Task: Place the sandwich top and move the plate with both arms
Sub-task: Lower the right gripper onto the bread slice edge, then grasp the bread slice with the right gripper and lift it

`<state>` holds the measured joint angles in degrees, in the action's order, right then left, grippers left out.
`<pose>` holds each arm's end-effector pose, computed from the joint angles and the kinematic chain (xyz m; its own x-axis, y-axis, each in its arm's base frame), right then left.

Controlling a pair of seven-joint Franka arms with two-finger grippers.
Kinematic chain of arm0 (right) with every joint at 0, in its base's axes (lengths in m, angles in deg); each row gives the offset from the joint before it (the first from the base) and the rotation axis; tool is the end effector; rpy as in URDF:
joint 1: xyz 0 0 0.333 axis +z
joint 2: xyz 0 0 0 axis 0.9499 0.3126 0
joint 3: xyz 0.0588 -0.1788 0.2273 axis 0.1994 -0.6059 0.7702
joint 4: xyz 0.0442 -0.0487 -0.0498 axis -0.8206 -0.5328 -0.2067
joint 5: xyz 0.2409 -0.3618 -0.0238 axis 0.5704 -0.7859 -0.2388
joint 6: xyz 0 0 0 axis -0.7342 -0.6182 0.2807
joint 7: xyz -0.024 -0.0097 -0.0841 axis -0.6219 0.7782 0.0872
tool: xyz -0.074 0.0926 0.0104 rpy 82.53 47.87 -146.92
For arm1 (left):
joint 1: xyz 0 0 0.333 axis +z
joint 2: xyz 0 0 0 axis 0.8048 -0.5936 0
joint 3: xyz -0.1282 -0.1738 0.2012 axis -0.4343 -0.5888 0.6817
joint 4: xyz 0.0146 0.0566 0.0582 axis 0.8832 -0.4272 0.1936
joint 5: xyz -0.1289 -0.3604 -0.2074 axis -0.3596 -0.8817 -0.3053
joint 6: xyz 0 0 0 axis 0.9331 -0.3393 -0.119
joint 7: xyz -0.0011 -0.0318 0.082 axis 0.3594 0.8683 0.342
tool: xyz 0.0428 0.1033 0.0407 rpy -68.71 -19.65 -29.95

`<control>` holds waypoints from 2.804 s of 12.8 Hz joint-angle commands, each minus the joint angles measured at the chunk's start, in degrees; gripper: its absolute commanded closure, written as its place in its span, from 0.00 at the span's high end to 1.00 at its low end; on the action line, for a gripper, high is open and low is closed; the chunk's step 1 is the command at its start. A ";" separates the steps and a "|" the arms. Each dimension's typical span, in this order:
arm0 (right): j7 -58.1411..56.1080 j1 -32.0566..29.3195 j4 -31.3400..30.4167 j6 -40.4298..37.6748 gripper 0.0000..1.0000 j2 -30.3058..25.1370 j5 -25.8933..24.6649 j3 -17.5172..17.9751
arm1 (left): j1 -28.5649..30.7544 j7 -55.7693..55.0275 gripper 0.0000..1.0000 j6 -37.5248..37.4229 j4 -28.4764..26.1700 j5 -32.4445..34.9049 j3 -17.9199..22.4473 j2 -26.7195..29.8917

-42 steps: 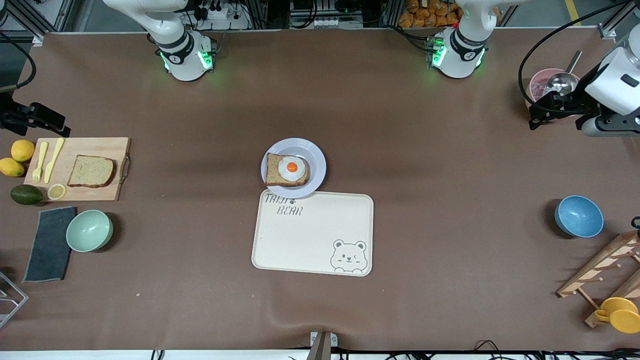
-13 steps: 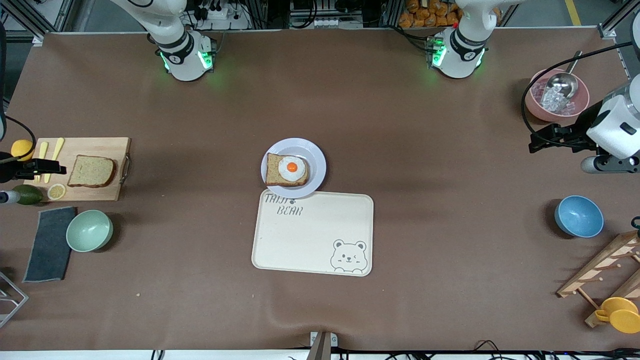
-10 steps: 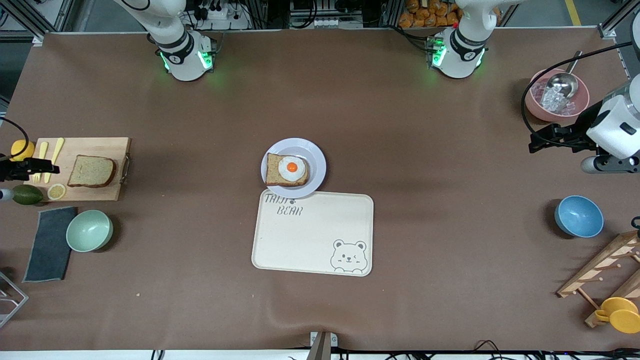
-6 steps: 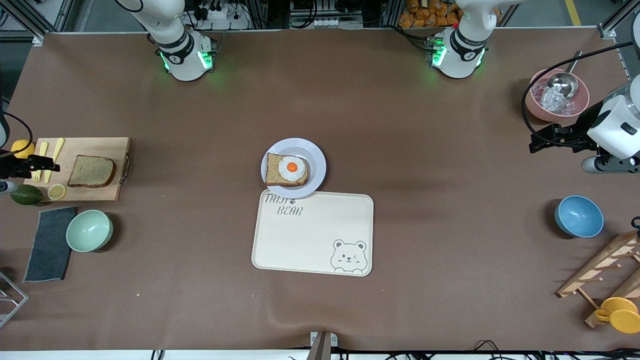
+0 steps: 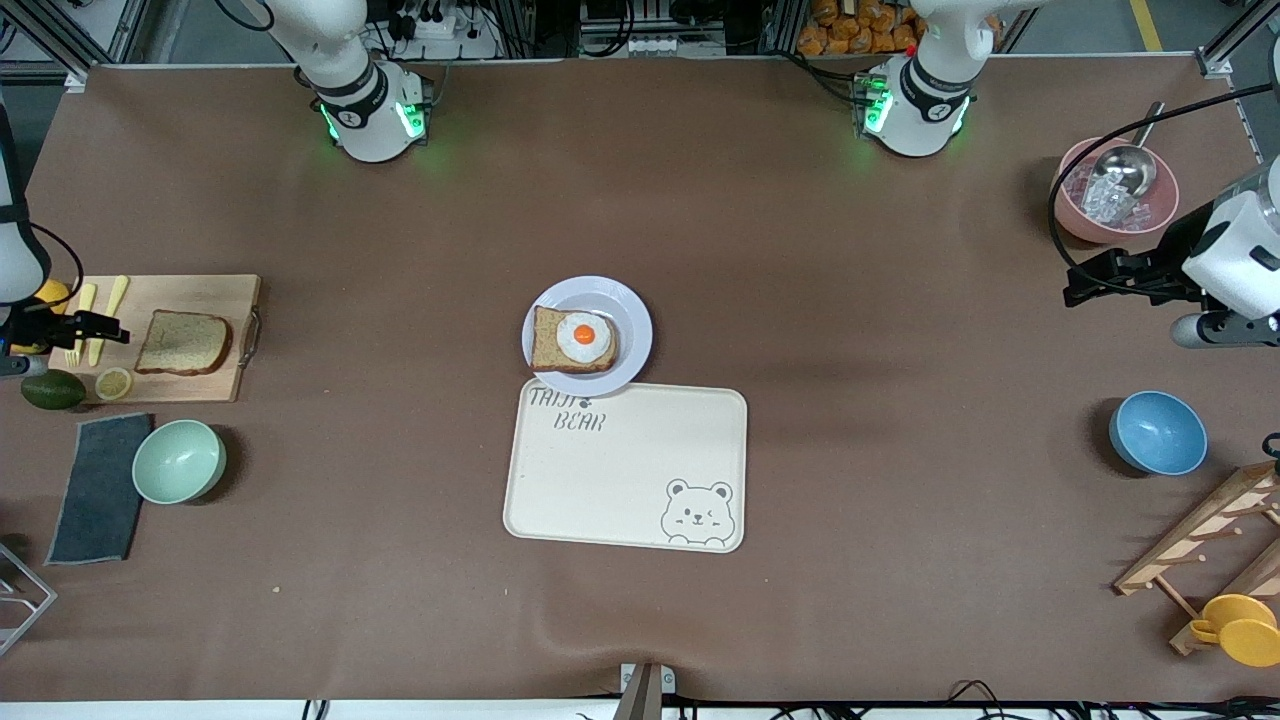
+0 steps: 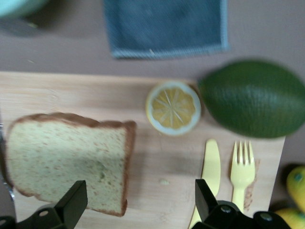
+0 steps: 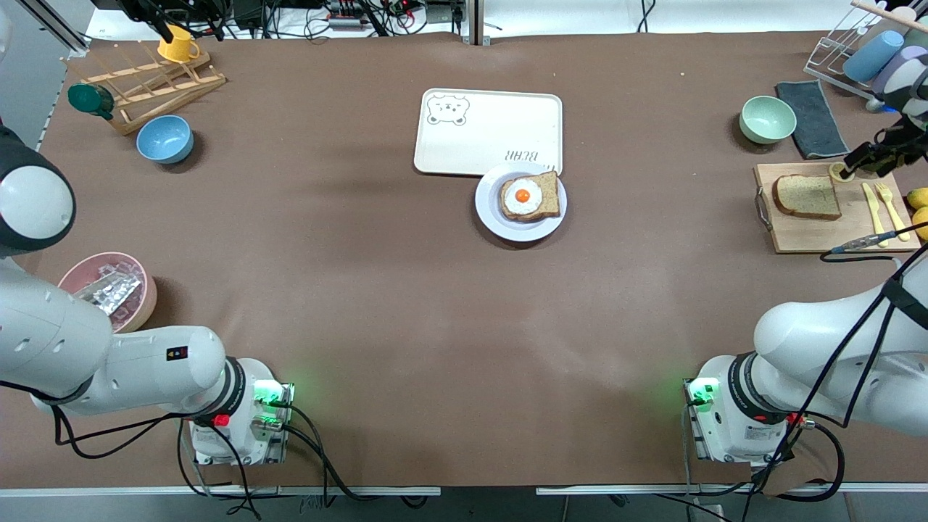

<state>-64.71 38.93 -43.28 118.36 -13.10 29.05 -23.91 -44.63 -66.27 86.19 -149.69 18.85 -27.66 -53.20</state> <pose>0.4994 -0.3884 0.1815 0.9902 0.0339 -0.1356 0.0260 -0.9979 -0.0596 0.6210 -0.0308 0.5470 0.9956 0.0196 -0.0914 0.0212 -0.9996 0.0169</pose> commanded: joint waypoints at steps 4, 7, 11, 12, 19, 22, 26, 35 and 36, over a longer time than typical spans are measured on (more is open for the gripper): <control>11.86 1.83 -1.51 -0.02 1.00 0.80 -1.87 0.87 | 0.18 0.91 1.00 -0.72 1.06 0.50 0.10 -0.42; 11.86 1.66 -1.51 0.94 1.00 3.00 -2.59 0.87 | 0.27 1.09 1.00 -0.72 1.06 0.41 0.10 -0.42; 11.68 0.25 -1.24 1.21 1.00 4.23 -3.20 0.96 | 0.27 1.09 1.00 -0.63 1.06 0.41 0.10 -0.42; 11.60 0.25 -1.16 1.21 1.00 4.41 -3.20 0.96 | 0.27 1.09 1.00 -0.63 1.06 0.32 0.10 -0.42; 10.19 -0.71 -1.16 -1.24 0.25 4.23 -3.03 1.13 | 0.27 1.09 1.00 -0.63 1.06 0.32 0.10 -0.42; 9.93 -0.63 -0.89 -2.31 0.00 4.06 -2.94 1.14 | 0.27 1.17 1.00 -0.63 1.06 0.24 0.10 -0.50; 8.52 -0.54 0.16 -4.24 0.00 3.88 -2.85 1.14 | 0.36 1.17 1.00 -0.63 1.06 -0.91 0.19 -0.50; 4.83 0.77 6.22 -13.54 0.00 1.60 -2.32 1.92 | 0.54 1.09 1.00 -0.63 1.06 -1.08 0.19 -0.50; 4.74 1.39 6.84 -14.51 0.00 1.07 -2.32 2.27 | 0.62 1.17 1.00 -0.63 1.06 -1.60 0.27 -0.50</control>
<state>-59.33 39.89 -37.23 106.44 -10.03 27.53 -22.52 -44.50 -66.11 86.19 -149.69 18.55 -27.38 -53.31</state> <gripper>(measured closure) 0.960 0.000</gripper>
